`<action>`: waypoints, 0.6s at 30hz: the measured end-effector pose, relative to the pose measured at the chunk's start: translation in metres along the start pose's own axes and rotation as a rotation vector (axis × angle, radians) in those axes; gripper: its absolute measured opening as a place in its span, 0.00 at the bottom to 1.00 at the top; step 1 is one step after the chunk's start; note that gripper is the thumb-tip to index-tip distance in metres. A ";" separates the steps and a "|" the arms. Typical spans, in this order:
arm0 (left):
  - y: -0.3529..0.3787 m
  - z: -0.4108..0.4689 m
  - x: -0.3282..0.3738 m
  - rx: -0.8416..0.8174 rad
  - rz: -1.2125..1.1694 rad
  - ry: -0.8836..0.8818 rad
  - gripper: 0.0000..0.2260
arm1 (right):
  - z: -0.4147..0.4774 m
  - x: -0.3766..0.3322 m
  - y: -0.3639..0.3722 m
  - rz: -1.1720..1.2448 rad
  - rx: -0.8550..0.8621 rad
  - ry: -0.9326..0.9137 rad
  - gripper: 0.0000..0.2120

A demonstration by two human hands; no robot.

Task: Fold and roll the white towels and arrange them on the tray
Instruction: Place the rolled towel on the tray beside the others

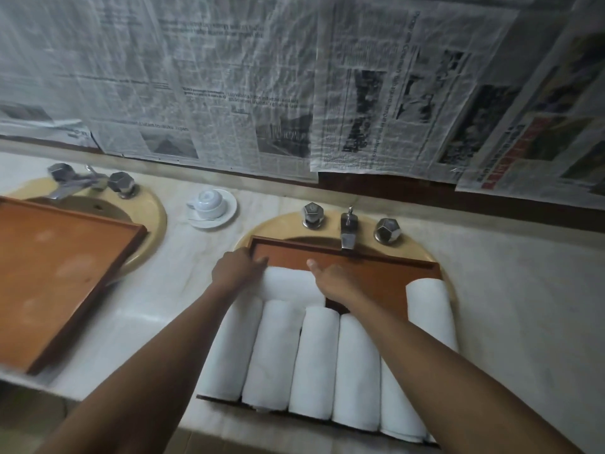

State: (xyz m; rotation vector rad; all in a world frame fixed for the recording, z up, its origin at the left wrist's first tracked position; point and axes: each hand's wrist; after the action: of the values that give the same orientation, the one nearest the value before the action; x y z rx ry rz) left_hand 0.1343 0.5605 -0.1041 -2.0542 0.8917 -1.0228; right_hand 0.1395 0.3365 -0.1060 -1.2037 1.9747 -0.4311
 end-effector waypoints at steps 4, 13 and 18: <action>-0.003 -0.001 -0.014 -0.012 -0.118 0.041 0.19 | -0.002 0.014 -0.006 0.023 0.041 -0.138 0.28; 0.004 -0.072 -0.055 0.020 -0.496 0.204 0.07 | -0.011 0.043 0.003 0.248 -0.017 -0.313 0.28; 0.008 -0.068 -0.059 0.047 -0.499 0.185 0.11 | -0.013 0.033 0.010 0.217 -0.020 -0.317 0.29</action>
State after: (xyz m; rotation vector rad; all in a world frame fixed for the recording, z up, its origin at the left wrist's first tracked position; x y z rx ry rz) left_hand 0.0475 0.5860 -0.1020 -2.2208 0.4360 -1.4988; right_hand 0.1154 0.3114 -0.1179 -0.9879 1.8102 -0.1024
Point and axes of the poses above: each hand's wrist, its own z-axis towards the middle knuckle, its own y-axis out of the palm, x = y × z, and after that the axes turned 8 degrees about -x, right-handed
